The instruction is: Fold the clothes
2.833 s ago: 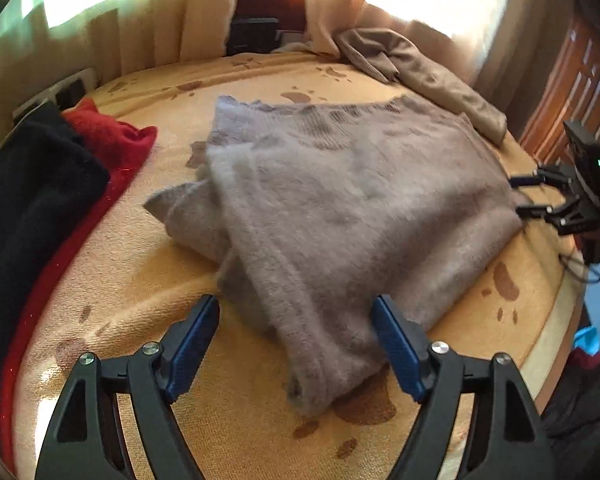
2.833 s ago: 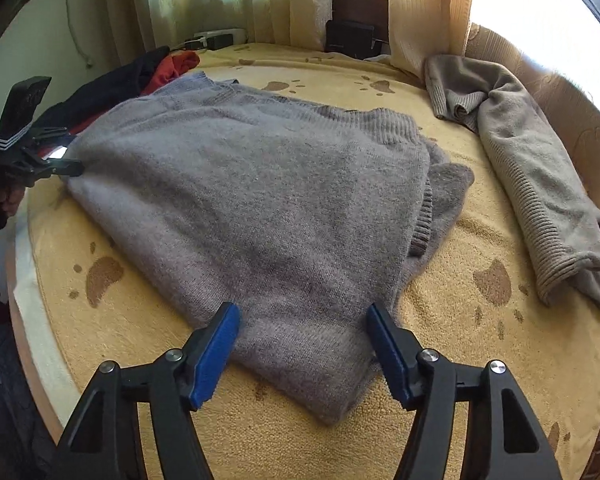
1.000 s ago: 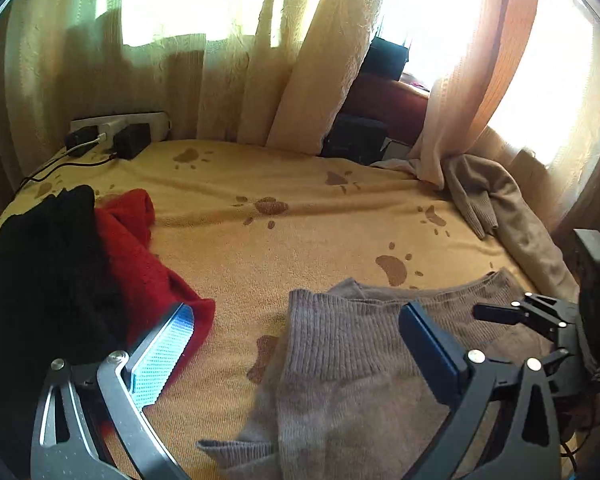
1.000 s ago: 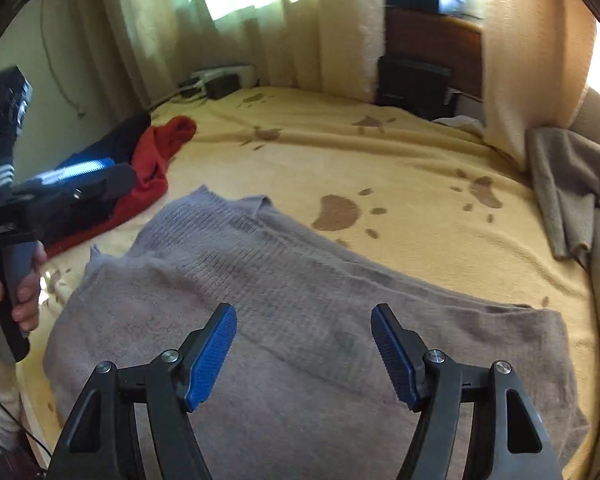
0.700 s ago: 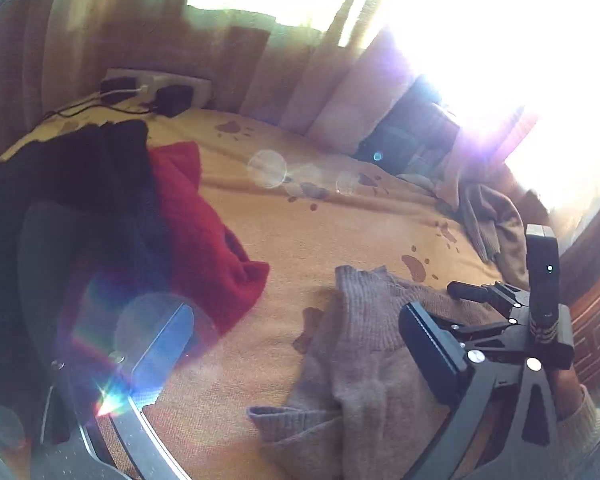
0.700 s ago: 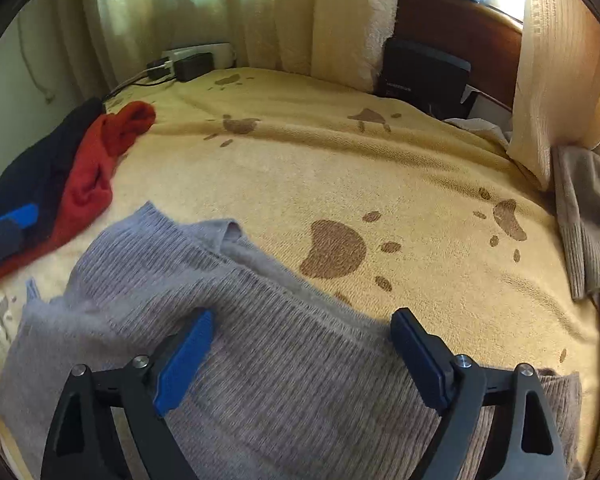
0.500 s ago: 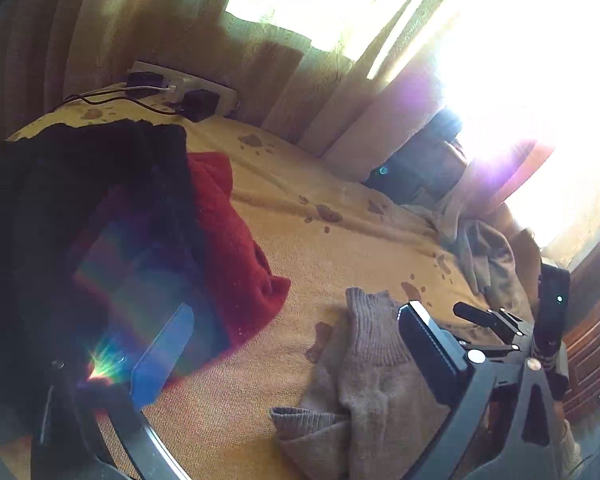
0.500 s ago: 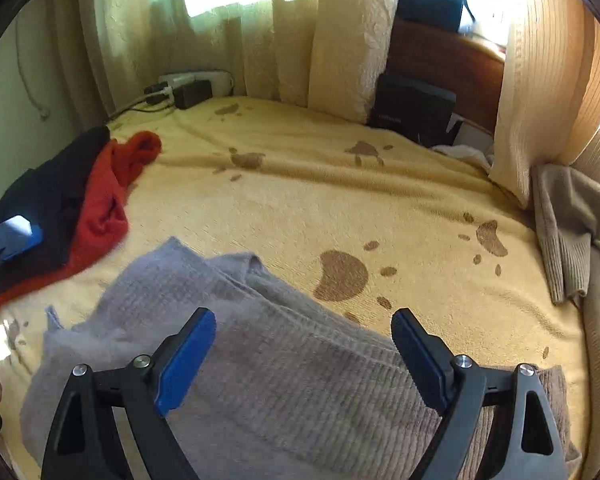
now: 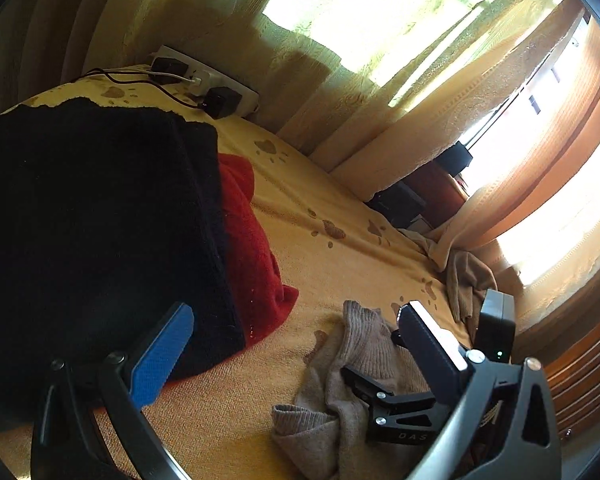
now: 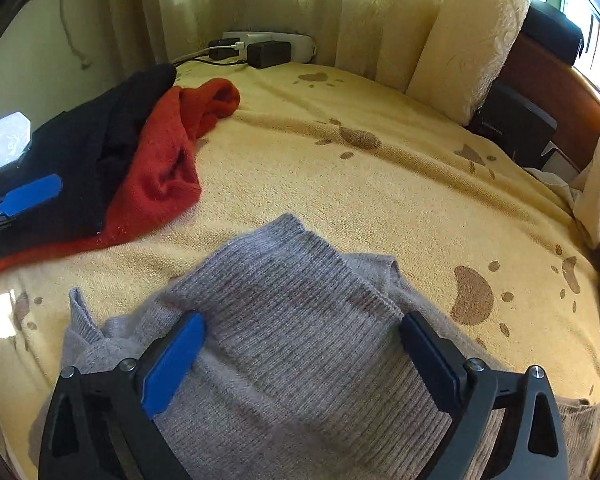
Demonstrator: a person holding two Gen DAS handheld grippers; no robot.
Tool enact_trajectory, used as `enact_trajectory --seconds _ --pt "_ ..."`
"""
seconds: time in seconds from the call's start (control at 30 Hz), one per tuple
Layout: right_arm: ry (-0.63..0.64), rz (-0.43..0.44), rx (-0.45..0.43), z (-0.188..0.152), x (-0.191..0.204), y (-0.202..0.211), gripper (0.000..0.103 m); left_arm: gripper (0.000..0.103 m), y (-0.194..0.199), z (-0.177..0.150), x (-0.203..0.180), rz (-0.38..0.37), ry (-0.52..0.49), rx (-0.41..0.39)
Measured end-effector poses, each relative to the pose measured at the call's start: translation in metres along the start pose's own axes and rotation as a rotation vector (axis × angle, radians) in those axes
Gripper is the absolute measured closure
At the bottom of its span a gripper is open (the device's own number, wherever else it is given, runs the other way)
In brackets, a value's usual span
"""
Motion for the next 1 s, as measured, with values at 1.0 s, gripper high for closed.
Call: enact_trajectory --seconds 1.0 --pt "0.125 0.019 -0.134 -0.039 0.074 0.08 0.002 0.0 -0.014 -0.008 0.0 -0.02 -0.023 0.079"
Point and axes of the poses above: each gripper's, at about its wrist camera, not at the fingertips, and y roughly against the way its jaws point, x to its left, z to its top, the point moved 9 cm from there along -y, roughly the way its jaws point, and after that the axes turned 10 degrees about y, right-handed, at the moved point
